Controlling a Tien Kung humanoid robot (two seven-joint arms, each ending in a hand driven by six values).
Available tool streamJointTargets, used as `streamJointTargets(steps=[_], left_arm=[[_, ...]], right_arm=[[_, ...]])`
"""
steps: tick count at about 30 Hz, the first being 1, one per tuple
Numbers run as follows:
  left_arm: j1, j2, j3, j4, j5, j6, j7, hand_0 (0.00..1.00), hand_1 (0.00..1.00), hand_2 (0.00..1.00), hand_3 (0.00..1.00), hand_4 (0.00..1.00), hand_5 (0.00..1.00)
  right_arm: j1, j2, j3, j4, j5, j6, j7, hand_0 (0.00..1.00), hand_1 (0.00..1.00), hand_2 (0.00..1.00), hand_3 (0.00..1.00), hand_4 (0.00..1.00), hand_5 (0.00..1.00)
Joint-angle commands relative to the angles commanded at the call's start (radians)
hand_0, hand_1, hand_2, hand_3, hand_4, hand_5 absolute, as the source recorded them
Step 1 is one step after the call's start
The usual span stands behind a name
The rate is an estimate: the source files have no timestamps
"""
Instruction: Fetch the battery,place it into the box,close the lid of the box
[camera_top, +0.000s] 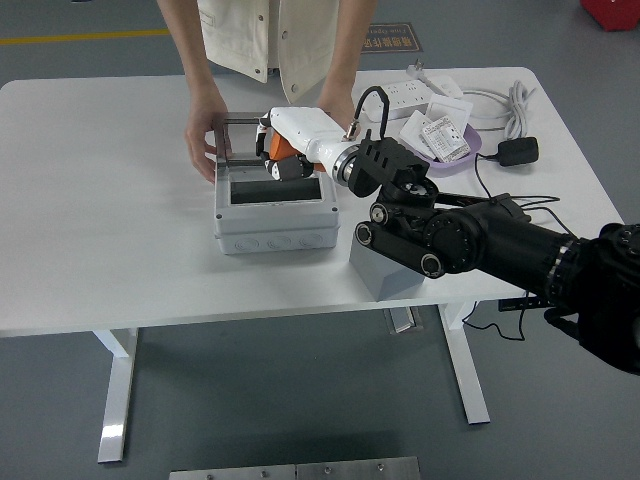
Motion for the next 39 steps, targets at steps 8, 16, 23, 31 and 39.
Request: streamJointTargets(steps=[8, 16, 23, 31, 39], left_arm=[[-0.002, -0.004, -0.004, 0.000, 0.006, 0.000, 0.000, 0.657, 0.753, 0.713, 0.788, 0.655, 0.272], [-0.004, -0.006, -0.002, 0.000, 0.008, 0.000, -0.001, 0.658, 0.753, 0.715, 0.789, 0.656, 0.273], [-0.005, -0.007, 0.002, 0.000, 0.006, 0.002, -0.002, 0.658, 0.753, 0.715, 0.790, 0.657, 0.275], [-0.006, -0.010, 0.009, 0.000, 0.003, 0.002, -0.004, 0.659, 0.753, 0.717, 0.791, 0.659, 0.276], [-0.006, -0.009, 0.005, 0.000, 0.007, 0.003, -0.004, 0.659, 0.753, 0.716, 0.791, 0.659, 0.277]], right_arm=[[-0.013, 0.000, 0.024, 0.007, -0.017, 0.049, -0.011, 0.185, 0.213, 0.258, 0.241, 0.002, 0.002], [-0.015, 0.000, 0.021, 0.032, 0.021, 0.067, -0.019, 0.213, 0.216, 0.270, 0.240, 0.002, 0.002], [-0.018, 0.000, 0.020, 0.048, 0.034, 0.056, -0.016, 0.246, 0.233, 0.291, 0.242, 0.002, 0.002], [-0.022, 0.000, 0.028, 0.047, 0.034, 0.057, -0.015, 0.267, 0.259, 0.325, 0.254, 0.002, 0.002], [-0.023, 0.000, 0.033, 0.039, 0.045, 0.072, -0.009, 0.342, 0.315, 0.386, 0.296, 0.054, 0.002]])
